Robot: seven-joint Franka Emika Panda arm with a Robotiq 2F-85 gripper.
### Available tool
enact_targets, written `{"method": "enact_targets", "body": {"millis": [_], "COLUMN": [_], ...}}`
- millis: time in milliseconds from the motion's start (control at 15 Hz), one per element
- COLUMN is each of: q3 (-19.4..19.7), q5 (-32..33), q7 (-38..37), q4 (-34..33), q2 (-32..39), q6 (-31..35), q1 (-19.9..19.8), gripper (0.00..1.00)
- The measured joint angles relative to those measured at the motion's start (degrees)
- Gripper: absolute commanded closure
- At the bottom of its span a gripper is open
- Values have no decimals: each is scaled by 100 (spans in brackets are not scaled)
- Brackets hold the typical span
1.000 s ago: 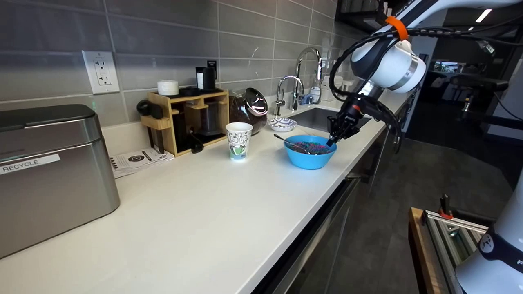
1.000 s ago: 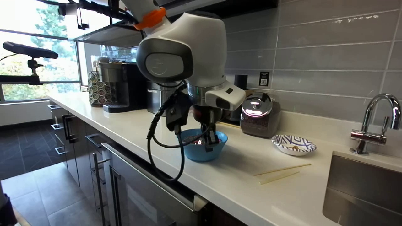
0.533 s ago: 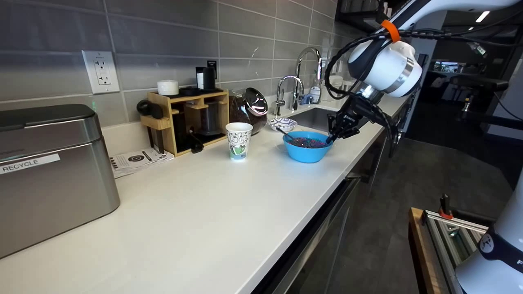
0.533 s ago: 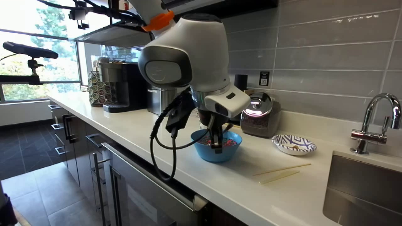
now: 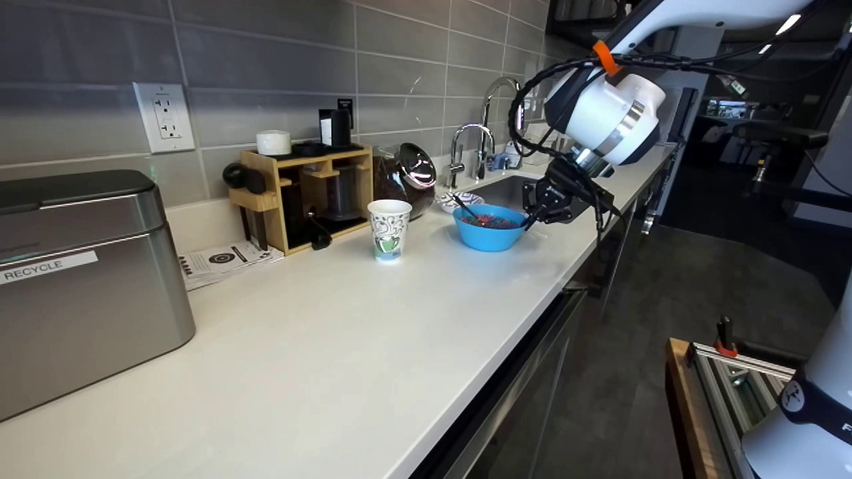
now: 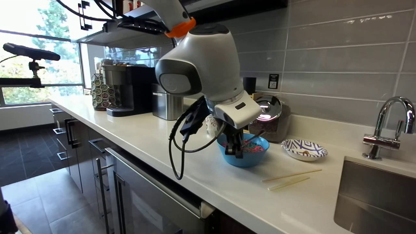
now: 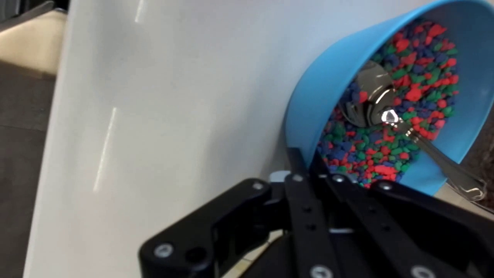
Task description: Bring the bowl closer to the white and blue plate
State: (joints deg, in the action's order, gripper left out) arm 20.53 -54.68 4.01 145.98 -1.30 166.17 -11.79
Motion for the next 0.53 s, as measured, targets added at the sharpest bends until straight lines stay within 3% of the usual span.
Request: {"method": "enact_targets", "body": {"millis": [467,533], "q3": [-212,-245], "q5": [-266,-266], "q7": [-376,-438], "q4": [-711,-799], "q2": [647,719], "q6": [99,100], "q1": [104,121], "gripper": [100,85]}}
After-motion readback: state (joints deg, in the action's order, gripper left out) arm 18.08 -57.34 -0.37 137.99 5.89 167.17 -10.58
